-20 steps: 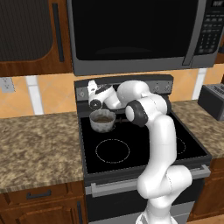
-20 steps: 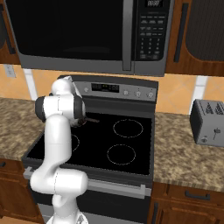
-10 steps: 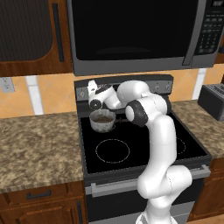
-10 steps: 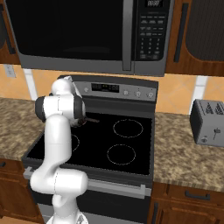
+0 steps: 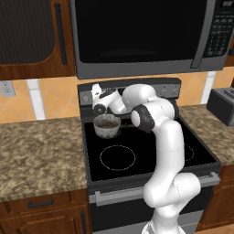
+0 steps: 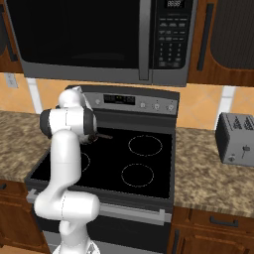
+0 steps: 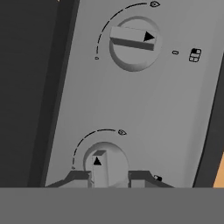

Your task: Turn off the rear left burner of the stove.

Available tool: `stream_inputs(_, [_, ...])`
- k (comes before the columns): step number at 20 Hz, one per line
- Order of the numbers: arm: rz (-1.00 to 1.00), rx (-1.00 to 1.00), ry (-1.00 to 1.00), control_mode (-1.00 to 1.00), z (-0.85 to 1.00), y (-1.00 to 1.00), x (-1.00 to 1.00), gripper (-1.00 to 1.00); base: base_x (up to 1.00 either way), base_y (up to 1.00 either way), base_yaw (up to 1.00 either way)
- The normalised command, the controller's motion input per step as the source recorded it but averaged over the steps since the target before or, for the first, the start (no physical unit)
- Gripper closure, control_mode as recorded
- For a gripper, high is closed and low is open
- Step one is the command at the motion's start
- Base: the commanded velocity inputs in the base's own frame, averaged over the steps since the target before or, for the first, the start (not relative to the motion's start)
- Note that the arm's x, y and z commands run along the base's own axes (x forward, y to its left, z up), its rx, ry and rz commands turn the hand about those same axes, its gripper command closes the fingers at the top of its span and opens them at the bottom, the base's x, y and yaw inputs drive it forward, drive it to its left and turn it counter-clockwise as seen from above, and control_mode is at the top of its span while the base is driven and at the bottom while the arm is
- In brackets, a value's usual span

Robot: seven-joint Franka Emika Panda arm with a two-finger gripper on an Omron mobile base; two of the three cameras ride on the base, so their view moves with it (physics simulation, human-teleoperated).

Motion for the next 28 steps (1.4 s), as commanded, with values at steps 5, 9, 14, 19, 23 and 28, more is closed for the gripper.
stream_inputs(5, [-0.09, 0.07, 0.0, -1.0, 0.0, 0.0, 0.0, 1.0, 0.0, 0.0, 0.0])
stream_inputs(9, [-0.11, 0.13, 0.0, -1.0, 0.0, 0.0, 0.0, 1.0, 0.0, 0.0, 0.0])
stream_inputs(14, [-0.13, 0.16, 0.0, -1.0, 0.0, 0.0, 0.0, 1.0, 0.0, 0.0, 0.0])
stream_inputs(19, [-0.13, 0.17, 0.0, -1.0, 0.0, 0.0, 0.0, 1.0, 0.0, 0.0, 0.0])
stream_inputs(23, [-0.13, 0.2, -0.08, -1.0, 0.0, -0.02, 0.0, 1.0, 0.0, 0.0, 0.0])
stream_inputs(28, [-0.13, 0.23, -0.18, -1.0, 0.0, -0.01, 0.0, 1.0, 0.0, 0.0, 0.0])
